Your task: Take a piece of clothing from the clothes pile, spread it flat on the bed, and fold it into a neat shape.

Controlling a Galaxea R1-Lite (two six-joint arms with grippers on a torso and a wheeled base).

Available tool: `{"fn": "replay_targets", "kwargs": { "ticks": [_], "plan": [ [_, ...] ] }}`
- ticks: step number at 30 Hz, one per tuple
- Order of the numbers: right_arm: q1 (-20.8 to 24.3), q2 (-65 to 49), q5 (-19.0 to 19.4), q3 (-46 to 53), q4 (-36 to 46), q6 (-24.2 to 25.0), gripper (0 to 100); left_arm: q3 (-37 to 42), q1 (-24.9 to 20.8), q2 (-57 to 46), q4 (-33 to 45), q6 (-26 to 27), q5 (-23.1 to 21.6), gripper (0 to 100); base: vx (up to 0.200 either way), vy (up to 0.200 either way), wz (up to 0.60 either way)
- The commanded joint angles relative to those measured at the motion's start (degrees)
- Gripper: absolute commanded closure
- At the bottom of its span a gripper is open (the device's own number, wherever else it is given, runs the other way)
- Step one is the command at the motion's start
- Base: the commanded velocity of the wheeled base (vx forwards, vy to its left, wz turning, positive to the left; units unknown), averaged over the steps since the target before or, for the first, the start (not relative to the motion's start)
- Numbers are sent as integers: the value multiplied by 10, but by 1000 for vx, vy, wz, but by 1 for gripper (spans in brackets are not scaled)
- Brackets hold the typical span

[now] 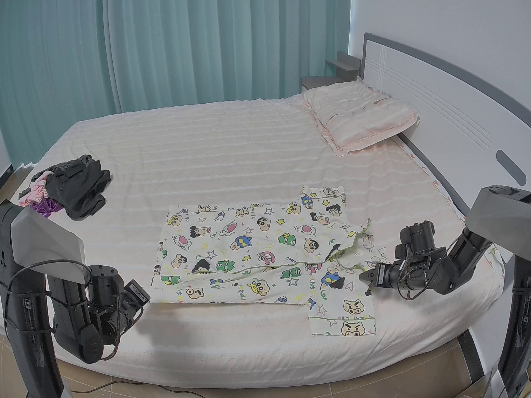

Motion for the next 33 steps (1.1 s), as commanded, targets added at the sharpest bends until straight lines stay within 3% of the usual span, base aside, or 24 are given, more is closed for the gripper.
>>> {"fn": "replay_targets", "kwargs": {
  "ticks": [1, 5, 12, 15, 22, 33],
  "plan": [
    [-25, -31, 1, 24, 16, -8, 0, 0, -2, 3, -1, -1, 0, 100, 0, 0, 0],
    [-54, -56, 2, 75, 18, -27, 0, 1, -7, 3, -1, 0, 0, 100, 0, 0, 0],
    [-59, -83, 3, 135, -7, -25, 0, 2, -8, 3, -1, -1, 0, 100, 0, 0, 0],
    [-26, -92, 19, 193, -60, -24, 0, 3, -8, 3, -1, -1, 0, 100, 0, 0, 0],
    [49, -40, 13, 203, -101, 23, 0, 3, -8, 3, -1, -1, 0, 100, 0, 0, 0],
    [74, -35, 14, 200, -110, 18, 0, 4, -9, 3, 0, -1, 0, 100, 0, 0, 0]
  ]
}}
